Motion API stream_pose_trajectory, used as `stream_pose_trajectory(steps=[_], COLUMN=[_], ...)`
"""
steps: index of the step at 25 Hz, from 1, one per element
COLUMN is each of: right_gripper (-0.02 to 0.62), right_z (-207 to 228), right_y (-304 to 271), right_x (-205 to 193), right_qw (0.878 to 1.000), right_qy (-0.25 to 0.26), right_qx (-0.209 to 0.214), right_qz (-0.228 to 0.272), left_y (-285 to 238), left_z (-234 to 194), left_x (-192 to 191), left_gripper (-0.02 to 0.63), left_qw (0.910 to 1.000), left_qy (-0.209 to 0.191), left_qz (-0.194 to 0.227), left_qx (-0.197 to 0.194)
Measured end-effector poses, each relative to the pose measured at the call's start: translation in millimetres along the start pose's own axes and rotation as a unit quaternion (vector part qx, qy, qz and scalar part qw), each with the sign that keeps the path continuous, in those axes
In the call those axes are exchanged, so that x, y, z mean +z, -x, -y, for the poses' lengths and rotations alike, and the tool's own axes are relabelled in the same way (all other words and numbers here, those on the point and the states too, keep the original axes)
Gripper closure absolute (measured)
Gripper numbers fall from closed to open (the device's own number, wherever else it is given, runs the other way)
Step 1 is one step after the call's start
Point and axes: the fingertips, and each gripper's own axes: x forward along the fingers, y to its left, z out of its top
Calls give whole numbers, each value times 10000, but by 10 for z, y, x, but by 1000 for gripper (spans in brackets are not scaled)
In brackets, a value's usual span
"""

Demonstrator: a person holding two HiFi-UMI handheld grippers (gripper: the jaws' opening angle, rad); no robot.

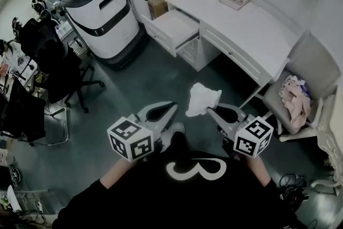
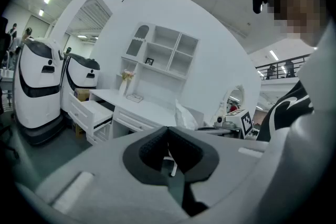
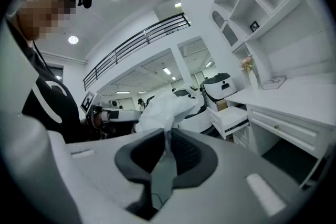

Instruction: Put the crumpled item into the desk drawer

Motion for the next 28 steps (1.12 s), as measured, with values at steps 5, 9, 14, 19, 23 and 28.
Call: stream_pose_trajectory(steps=[5,9,14,19,23,28], right_gripper=[551,551,551,551,551,551], right_z=[100,233,429,678,902,1295], right_y=[92,108,12,-166,-375,-699], right_x=[30,68,154,219,279,418], right_qw=[9999,9996,9989,9986,9986,9980], right_qy=[-29,-33,-165,-210,-221,-297], right_qx=[-117,-247,-382,-443,-476,-552], right_qz=[56,93,215,193,112,72], left_y=[-133,-292,-449,-648,-822,-1127], left_z=[30,3,-122,-356,-611,-1024], left_x=[40,66,110,181,242,377], left_gripper=[598,598,598,597,597,598], left_qw=[10000,9998,9994,9993,9993,9991], left_qy=[-77,-90,-105,-58,24,120], left_qz=[3,-45,-75,-51,-32,-79], left_qx=[-53,-191,-313,-355,-375,-391])
